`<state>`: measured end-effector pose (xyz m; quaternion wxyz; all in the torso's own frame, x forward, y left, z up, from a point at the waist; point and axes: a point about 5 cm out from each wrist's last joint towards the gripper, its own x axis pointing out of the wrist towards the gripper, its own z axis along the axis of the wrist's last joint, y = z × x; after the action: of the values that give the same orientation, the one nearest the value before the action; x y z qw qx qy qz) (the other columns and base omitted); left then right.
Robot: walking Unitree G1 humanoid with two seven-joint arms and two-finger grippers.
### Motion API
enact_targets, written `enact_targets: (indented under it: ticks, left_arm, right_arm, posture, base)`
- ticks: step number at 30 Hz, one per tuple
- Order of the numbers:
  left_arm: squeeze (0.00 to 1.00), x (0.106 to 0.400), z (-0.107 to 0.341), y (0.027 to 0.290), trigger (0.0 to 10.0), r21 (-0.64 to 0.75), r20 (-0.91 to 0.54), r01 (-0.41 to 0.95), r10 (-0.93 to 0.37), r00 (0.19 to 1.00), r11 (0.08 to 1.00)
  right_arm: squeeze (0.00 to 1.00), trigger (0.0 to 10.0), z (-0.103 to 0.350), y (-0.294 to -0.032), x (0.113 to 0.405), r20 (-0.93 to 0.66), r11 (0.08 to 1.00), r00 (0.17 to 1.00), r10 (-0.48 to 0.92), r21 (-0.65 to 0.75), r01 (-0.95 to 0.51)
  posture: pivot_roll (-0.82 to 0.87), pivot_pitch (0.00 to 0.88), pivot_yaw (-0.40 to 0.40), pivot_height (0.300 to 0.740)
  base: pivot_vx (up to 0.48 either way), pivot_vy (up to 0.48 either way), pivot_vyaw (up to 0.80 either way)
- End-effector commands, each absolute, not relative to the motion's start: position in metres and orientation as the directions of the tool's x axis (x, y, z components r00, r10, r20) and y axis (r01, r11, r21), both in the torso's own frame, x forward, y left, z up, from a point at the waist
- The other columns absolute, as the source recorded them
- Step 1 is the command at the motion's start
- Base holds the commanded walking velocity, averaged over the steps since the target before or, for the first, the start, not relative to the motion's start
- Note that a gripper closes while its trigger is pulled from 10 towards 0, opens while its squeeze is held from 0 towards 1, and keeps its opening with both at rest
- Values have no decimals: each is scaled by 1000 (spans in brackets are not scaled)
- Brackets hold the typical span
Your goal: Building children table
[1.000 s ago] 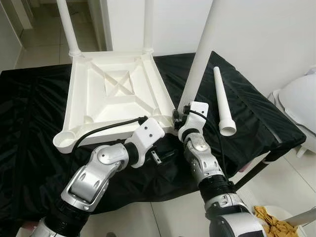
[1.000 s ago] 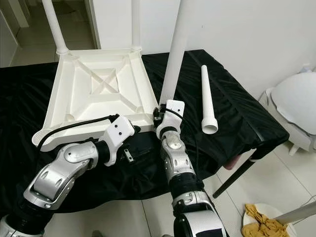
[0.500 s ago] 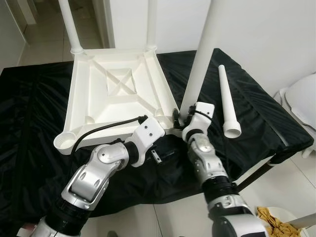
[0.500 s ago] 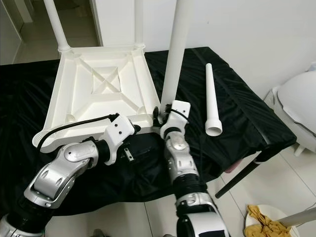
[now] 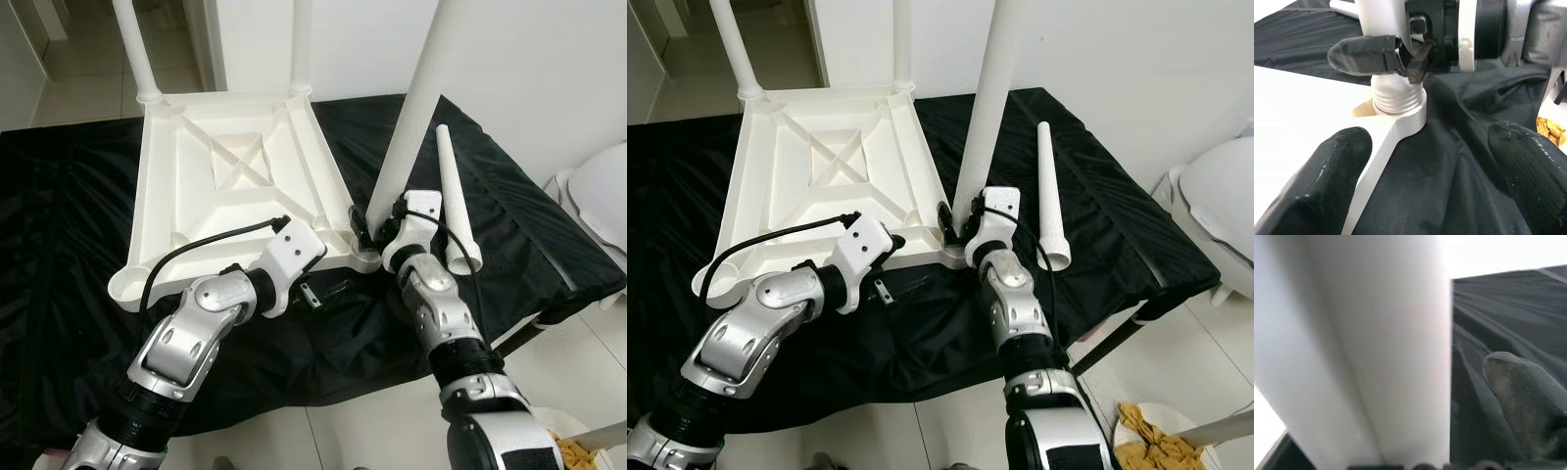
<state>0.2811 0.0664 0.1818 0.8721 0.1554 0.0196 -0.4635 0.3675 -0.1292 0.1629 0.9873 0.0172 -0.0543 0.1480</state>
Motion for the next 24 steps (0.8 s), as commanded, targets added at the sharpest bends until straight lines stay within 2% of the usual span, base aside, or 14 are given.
enact_targets:
  ticks: [1, 7, 14, 24]
  left_arm:
    - [0, 283, 181, 68, 10000, 268, -173, 788, -777, 606, 555]
    - [0, 280, 182, 71, 10000, 241, -169, 791, -778, 605, 563]
    - [0, 272, 179, 68, 10000, 222, -181, 823, -807, 562, 523]
    - [0, 268, 179, 67, 10000, 220, -189, 836, -818, 543, 503]
  right_arm:
    - [0, 10000, 163, -129, 368, 107, 938, 933, 345, -12, -345]
    - [0, 10000, 162, -132, 366, 96, 909, 904, 416, -14, -416]
    - [0, 10000, 161, -142, 366, 74, 859, 856, 511, -29, -510]
    - [0, 10000, 155, -153, 365, 22, 786, 786, 617, -41, -616]
  posture:
    - [-47, 32, -13, 740]
    - [-34, 27, -18, 740]
    - [-30, 21, -11, 740]
    - [-25, 22, -7, 740]
  base:
    - [0, 0, 0]
    - [0, 0, 0]
    - [0, 0, 0]
    - [0, 0, 0]
